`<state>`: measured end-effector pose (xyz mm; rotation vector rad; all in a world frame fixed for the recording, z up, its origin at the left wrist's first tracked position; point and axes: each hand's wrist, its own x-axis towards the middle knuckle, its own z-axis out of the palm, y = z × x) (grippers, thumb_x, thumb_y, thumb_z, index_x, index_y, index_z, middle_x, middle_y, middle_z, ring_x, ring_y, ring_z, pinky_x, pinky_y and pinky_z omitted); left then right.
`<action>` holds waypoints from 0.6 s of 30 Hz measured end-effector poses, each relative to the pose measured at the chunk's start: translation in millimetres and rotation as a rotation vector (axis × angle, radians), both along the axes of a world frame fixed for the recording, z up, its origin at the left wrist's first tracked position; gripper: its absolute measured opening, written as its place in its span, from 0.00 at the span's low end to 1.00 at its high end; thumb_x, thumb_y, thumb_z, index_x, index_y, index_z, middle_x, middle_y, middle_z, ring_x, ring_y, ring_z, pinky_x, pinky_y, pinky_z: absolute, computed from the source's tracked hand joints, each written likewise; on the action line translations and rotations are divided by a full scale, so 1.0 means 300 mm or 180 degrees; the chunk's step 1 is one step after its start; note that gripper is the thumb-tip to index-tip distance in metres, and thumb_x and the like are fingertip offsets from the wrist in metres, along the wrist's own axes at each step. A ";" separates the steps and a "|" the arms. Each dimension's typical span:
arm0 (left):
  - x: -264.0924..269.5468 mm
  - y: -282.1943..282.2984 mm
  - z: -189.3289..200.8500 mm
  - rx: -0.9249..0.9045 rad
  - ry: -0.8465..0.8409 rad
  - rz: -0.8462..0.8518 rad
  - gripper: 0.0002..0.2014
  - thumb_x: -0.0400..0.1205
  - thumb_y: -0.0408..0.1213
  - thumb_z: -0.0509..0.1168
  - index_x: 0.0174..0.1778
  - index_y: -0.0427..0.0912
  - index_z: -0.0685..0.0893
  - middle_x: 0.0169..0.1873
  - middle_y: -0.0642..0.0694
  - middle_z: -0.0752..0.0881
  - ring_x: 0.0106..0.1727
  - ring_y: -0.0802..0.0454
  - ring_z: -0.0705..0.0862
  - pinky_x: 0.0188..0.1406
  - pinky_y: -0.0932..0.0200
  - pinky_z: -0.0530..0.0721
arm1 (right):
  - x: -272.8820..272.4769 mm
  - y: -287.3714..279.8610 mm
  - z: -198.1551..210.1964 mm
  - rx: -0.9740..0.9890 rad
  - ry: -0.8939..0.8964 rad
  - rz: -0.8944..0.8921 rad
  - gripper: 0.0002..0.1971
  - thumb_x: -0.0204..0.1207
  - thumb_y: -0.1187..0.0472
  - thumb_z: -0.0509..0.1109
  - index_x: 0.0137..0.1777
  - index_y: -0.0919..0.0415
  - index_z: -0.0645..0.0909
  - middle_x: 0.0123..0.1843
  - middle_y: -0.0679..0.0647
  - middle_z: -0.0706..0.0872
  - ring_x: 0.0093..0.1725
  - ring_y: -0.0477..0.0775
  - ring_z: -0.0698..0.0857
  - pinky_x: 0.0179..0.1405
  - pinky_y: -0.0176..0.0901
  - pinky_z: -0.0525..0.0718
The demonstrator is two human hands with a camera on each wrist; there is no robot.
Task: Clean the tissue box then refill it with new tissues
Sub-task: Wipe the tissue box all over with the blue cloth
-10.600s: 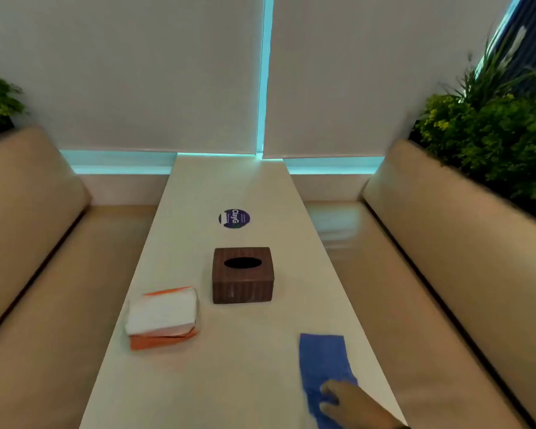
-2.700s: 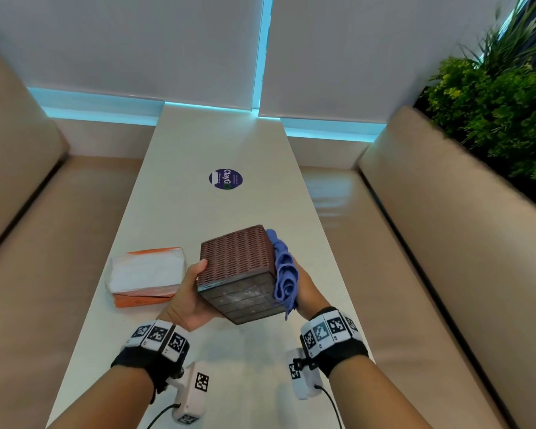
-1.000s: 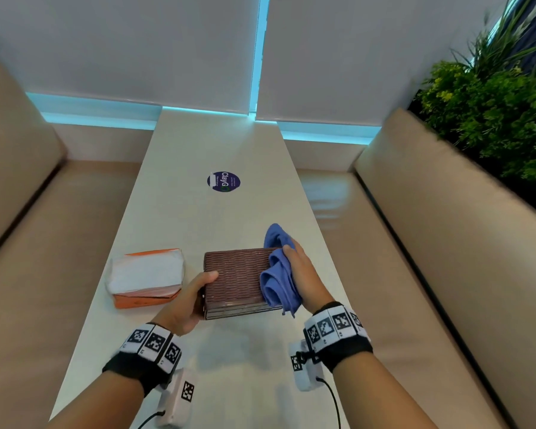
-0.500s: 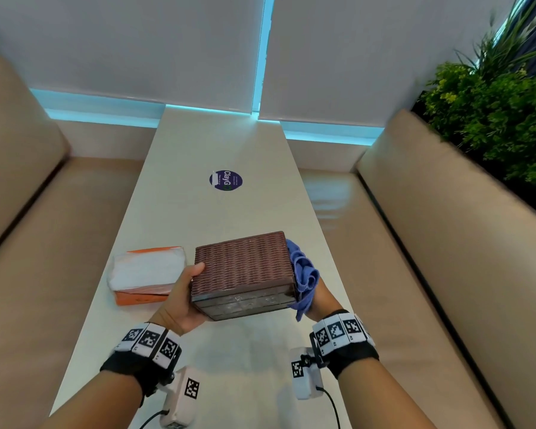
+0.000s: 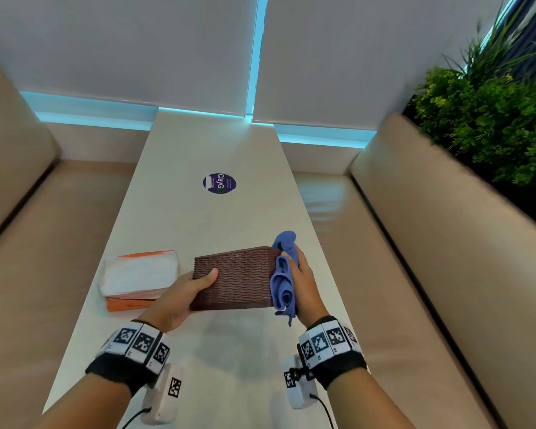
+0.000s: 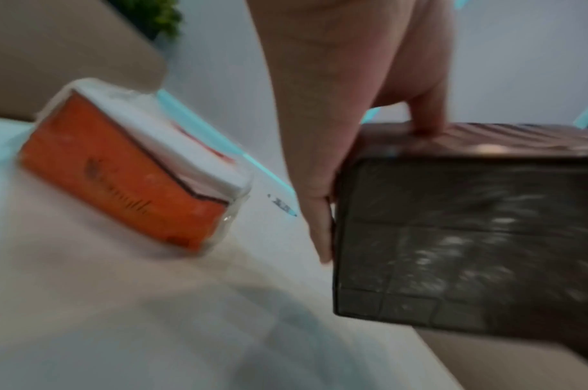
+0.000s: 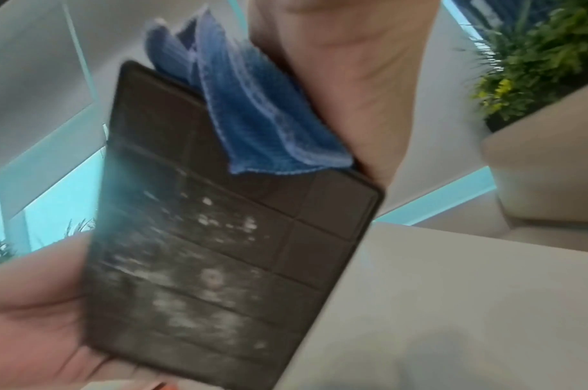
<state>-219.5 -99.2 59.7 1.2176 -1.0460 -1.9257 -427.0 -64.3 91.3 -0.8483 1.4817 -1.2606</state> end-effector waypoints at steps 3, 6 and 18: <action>-0.049 0.011 -0.022 -0.0384 -0.0635 0.0209 0.26 0.83 0.50 0.61 0.73 0.38 0.72 0.66 0.42 0.82 0.61 0.50 0.82 0.68 0.50 0.78 | 0.030 -0.004 0.007 -0.0197 0.0442 -0.0106 0.24 0.84 0.59 0.60 0.80 0.54 0.63 0.72 0.55 0.77 0.63 0.51 0.81 0.61 0.42 0.82; -0.083 0.018 -0.053 -0.0252 -0.1128 0.0052 0.63 0.56 0.76 0.67 0.80 0.40 0.56 0.75 0.43 0.71 0.73 0.48 0.73 0.75 0.50 0.71 | 0.060 -0.009 -0.012 -0.0232 0.1092 -0.0141 0.22 0.85 0.61 0.59 0.78 0.60 0.66 0.72 0.61 0.77 0.64 0.54 0.81 0.53 0.35 0.82; -0.112 0.033 -0.024 -0.0004 -0.0986 -0.0021 0.61 0.70 0.58 0.70 0.81 0.40 0.30 0.82 0.43 0.60 0.78 0.46 0.67 0.72 0.54 0.69 | 0.154 -0.016 -0.065 0.0003 0.2431 -0.0026 0.29 0.83 0.46 0.56 0.83 0.50 0.56 0.85 0.55 0.57 0.83 0.57 0.58 0.82 0.49 0.60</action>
